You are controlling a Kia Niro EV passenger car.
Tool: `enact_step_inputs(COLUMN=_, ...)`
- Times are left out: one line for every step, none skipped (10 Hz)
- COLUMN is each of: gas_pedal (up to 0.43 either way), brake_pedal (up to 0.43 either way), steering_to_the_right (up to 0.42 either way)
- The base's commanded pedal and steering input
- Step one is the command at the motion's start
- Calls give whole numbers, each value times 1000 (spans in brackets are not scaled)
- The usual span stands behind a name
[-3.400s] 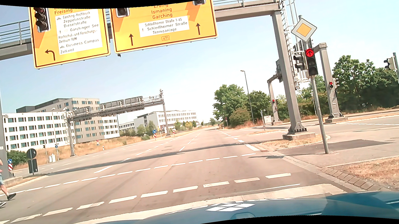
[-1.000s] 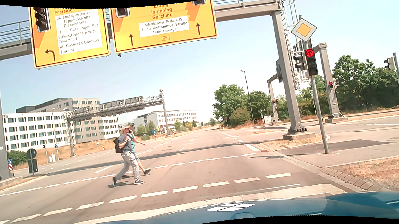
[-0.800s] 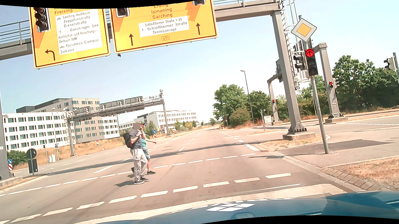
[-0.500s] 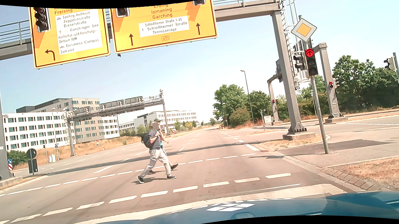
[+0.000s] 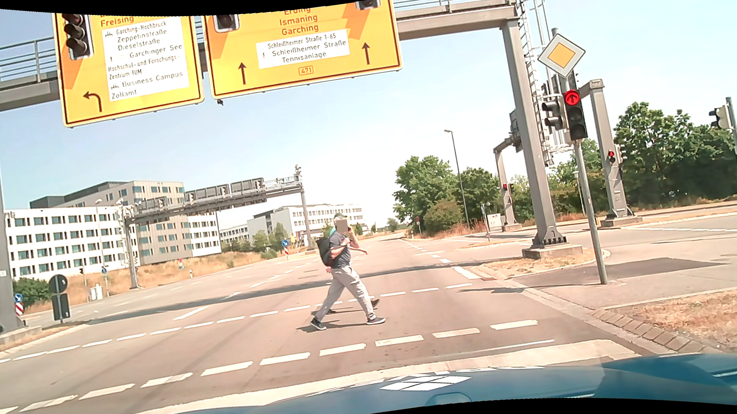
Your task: Follow the waypoints while adhering to traffic rules and regulations
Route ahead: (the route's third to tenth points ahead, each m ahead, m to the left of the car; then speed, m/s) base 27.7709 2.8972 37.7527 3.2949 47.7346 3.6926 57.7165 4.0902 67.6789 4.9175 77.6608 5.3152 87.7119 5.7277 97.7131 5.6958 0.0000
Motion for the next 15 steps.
enact_step_inputs(gas_pedal=0, brake_pedal=299, steering_to_the_right=2)
enact_step_inputs(gas_pedal=0, brake_pedal=299, steering_to_the_right=2)
enact_step_inputs(gas_pedal=0, brake_pedal=299, steering_to_the_right=2)
enact_step_inputs(gas_pedal=0, brake_pedal=299, steering_to_the_right=2)
enact_step_inputs(gas_pedal=0, brake_pedal=299, steering_to_the_right=2)
enact_step_inputs(gas_pedal=0, brake_pedal=305, steering_to_the_right=2)
enact_step_inputs(gas_pedal=0, brake_pedal=299, steering_to_the_right=2)
enact_step_inputs(gas_pedal=0, brake_pedal=299, steering_to_the_right=2)
enact_step_inputs(gas_pedal=0, brake_pedal=299, steering_to_the_right=2)
enact_step_inputs(gas_pedal=0, brake_pedal=299, steering_to_the_right=2)
enact_step_inputs(gas_pedal=0, brake_pedal=299, steering_to_the_right=2)
enact_step_inputs(gas_pedal=0, brake_pedal=299, steering_to_the_right=2)
enact_step_inputs(gas_pedal=0, brake_pedal=299, steering_to_the_right=2)
enact_step_inputs(gas_pedal=0, brake_pedal=299, steering_to_the_right=2)
enact_step_inputs(gas_pedal=0, brake_pedal=299, steering_to_the_right=2)
